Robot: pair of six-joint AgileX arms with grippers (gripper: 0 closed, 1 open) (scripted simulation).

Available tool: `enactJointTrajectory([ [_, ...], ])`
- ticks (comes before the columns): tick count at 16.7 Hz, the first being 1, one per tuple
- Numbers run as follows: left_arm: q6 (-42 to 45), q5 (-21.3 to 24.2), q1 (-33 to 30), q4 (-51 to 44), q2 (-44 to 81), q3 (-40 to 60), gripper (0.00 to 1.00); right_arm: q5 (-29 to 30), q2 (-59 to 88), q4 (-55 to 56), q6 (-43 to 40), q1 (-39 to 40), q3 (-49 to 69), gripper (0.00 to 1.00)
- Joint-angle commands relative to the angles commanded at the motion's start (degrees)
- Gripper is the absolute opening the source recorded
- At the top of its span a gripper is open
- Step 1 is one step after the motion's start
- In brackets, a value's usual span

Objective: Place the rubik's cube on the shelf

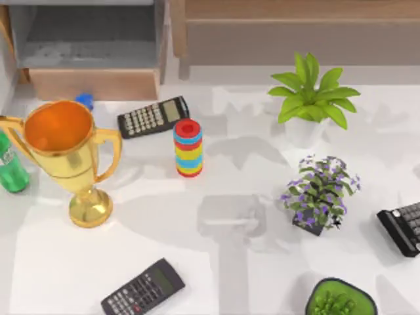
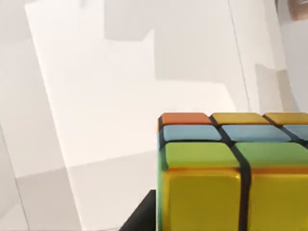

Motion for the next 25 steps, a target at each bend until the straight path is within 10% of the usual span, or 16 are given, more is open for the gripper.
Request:
enactJointTrajectory([
  [6, -0.6, -2.8, -26.2, 17.7, -13.5, -16.0, 0.0, 0.0, 0.0, 0.0, 0.0, 0.0, 0.0, 1.0],
  [12, -3.3, -14.6, -48.4, 56.7, -10.2, -30.3, 0.0, 0.0, 0.0, 0.0, 0.0, 0.0, 0.0, 1.0],
  [19, -5.8, -35.1, -57.2, 110.4, 0.0, -41.0, 0.0, 0.0, 0.0, 0.0, 0.0, 0.0, 0.0, 1.0],
  [25, -11.5, -44.0, -57.5, 137.9, 6.7, -46.9, 0.0, 0.0, 0.0, 0.0, 0.0, 0.0, 0.0, 1.0],
])
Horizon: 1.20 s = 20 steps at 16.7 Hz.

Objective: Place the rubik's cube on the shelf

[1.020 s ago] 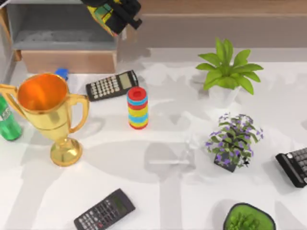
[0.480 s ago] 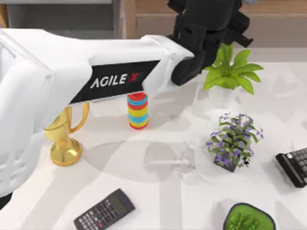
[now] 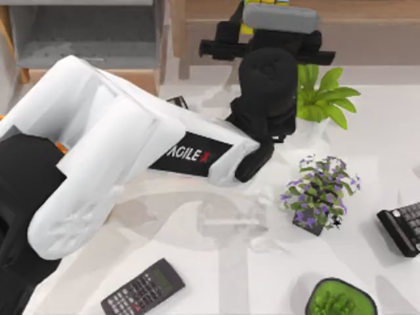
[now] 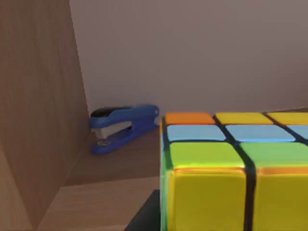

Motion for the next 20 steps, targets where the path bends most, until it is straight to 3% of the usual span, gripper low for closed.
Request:
enactJointTrajectory([
  [4, -3.5, -1.5, -1.0, 6.6, 1.4, -1.1, 0.0, 0.0, 0.0, 0.0, 0.0, 0.0, 0.0, 1.0],
  [11, -3.6, -1.2, -0.5, 6.0, 1.9, -0.1, 0.0, 0.0, 0.0, 0.0, 0.0, 0.0, 0.0, 1.0],
  [20, -5.2, 2.9, 3.2, -3.5, 9.2, 16.3, 0.0, 0.0, 0.0, 0.0, 0.0, 0.0, 0.0, 1.0],
])
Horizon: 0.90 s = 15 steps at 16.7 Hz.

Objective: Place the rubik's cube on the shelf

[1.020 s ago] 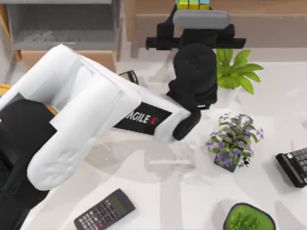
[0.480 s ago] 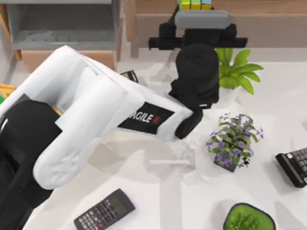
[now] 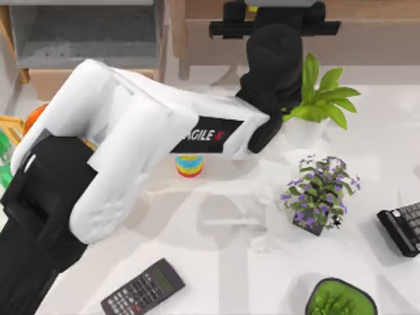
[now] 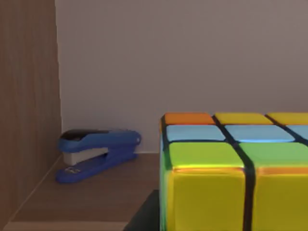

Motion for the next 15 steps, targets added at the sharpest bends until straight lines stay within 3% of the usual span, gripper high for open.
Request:
enactJointTrajectory([
  [5, -1.0, 2.3, 2.6, -6.4, 4.3, 10.3, 0.0, 0.0, 0.0, 0.0, 0.0, 0.0, 0.0, 1.0],
  [10, -1.1, 2.8, 3.2, -7.5, 5.1, 11.4, 0.0, 0.0, 0.0, 0.0, 0.0, 0.0, 0.0, 1.0],
  [15, -1.1, 2.8, 3.2, -7.5, 5.1, 11.4, 0.38, 0.0, 0.0, 0.0, 0.0, 0.0, 0.0, 1.0],
])
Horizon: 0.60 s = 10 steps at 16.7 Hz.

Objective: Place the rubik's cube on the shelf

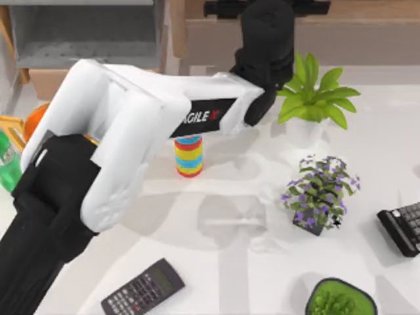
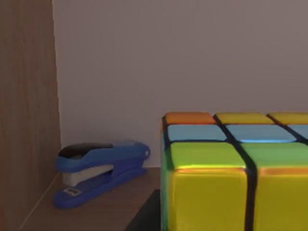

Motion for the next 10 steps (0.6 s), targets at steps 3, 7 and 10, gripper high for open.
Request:
enactJointTrajectory([
  [3, 0.0, 0.0, 0.0, 0.0, 0.0, 0.0, 0.6, 0.0, 0.0, 0.0, 0.0, 0.0, 0.0, 1.0],
  [7, 0.0, 0.0, 0.0, 0.0, 0.0, 0.0, 0.9, 0.0, 0.0, 0.0, 0.0, 0.0, 0.0, 1.0],
  [10, 0.0, 0.0, 0.0, 0.0, 0.0, 0.0, 1.0, 0.0, 0.0, 0.0, 0.0, 0.0, 0.0, 1.0],
])
